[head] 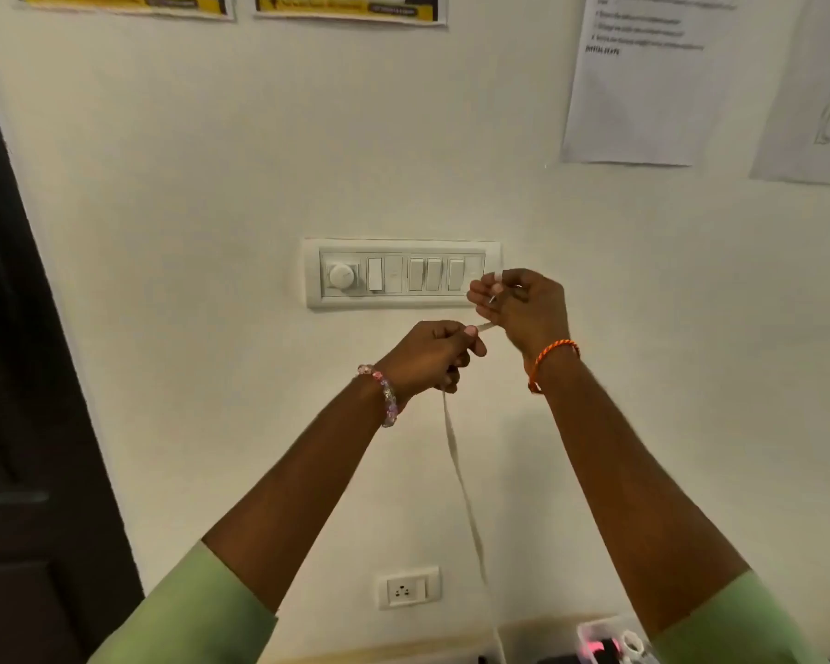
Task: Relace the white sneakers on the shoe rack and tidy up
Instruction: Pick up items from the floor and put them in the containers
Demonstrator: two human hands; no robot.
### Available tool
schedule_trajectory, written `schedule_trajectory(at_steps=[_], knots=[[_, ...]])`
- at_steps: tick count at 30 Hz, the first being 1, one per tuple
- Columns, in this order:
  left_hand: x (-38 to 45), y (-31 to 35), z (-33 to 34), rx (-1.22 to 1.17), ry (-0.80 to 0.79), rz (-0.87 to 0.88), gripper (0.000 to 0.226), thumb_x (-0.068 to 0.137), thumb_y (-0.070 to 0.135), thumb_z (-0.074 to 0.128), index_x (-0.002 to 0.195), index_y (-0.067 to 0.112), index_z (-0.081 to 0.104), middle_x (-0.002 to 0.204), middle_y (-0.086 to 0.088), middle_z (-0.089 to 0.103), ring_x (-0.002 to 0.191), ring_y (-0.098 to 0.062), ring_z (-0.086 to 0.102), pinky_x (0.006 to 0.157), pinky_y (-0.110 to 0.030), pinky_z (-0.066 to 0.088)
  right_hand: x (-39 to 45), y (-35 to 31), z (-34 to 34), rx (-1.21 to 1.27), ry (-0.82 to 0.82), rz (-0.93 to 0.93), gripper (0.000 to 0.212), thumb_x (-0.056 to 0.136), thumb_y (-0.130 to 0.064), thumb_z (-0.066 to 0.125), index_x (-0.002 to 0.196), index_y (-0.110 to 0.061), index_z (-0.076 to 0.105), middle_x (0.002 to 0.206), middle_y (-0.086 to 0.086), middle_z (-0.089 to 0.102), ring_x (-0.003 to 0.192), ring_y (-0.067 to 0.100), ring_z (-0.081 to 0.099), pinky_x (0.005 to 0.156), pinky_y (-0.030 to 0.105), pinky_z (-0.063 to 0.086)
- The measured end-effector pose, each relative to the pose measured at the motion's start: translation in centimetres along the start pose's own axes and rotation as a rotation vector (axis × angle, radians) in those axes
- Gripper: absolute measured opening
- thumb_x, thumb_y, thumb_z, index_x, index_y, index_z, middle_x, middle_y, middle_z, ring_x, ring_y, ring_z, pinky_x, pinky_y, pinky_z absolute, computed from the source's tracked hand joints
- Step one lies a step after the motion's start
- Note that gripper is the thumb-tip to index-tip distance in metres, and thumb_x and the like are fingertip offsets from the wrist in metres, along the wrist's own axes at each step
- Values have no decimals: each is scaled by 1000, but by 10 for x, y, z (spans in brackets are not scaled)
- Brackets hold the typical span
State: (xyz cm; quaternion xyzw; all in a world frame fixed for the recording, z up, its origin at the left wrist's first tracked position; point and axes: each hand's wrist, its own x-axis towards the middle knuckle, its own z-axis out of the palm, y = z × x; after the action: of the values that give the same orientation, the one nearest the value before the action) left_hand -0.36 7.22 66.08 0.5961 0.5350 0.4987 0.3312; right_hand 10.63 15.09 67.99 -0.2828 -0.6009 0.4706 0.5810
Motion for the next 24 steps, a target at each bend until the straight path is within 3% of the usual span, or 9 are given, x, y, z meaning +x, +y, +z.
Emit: schedule_trajectory(at_steps=[2,4,5,7,10,14,19,24], knots=[[4,11,-5,79,37,41,32,101,24,44,76,13,61,59,2,38,44,-7,36,50,-19,39,-2,5,-3,-292,4,-199,22,91,9,42,87,-4,60,89,10,66,83,9,69,80,22,56],[11,25,-11,199,84,104,31,100,25,46,74,16,62,63,-1,41,48,-9,38,47,-17,40,-5,5,-9,-505,-51,-329,22,91,10,40,94,3,61,84,6,62,67,-12,60,67,4,46],[14,31,-14,251,102,134,31,99,26,48,73,17,62,64,-2,44,50,-10,39,47,-16,40,-6,7,-11,-563,-77,-359,21,92,10,40,95,5,60,82,6,62,64,-14,59,61,1,41],[24,45,-21,318,136,192,29,96,29,53,72,17,64,62,1,51,49,-8,39,51,-20,41,-5,7,-18,-603,-117,-358,21,94,5,40,92,2,60,77,8,64,65,0,62,57,3,40],[39,61,-28,392,175,234,26,91,33,61,73,16,68,46,12,45,42,-4,34,51,-22,34,-5,-3,-29,-546,-172,-203,25,93,2,39,82,-4,60,68,5,61,58,9,54,54,10,42],[55,70,-28,386,183,241,25,86,35,67,75,12,71,43,8,37,40,-9,26,41,-18,27,-5,-24,-45,-269,-287,-22,33,88,5,32,68,-3,57,56,5,48,50,14,42,50,24,37],[62,57,-15,276,176,207,28,87,37,65,75,12,70,56,-5,37,43,-10,24,43,-18,27,-17,-44,-60,319,-419,153,29,91,-6,31,72,-3,53,50,-1,37,42,10,33,45,21,34],[56,41,7,115,79,99,29,91,35,59,74,13,67,60,-5,28,46,-10,21,44,-18,24,-21,-51,-57,802,-363,239,28,95,-8,34,77,-7,55,56,-4,44,45,5,42,48,18,41]])
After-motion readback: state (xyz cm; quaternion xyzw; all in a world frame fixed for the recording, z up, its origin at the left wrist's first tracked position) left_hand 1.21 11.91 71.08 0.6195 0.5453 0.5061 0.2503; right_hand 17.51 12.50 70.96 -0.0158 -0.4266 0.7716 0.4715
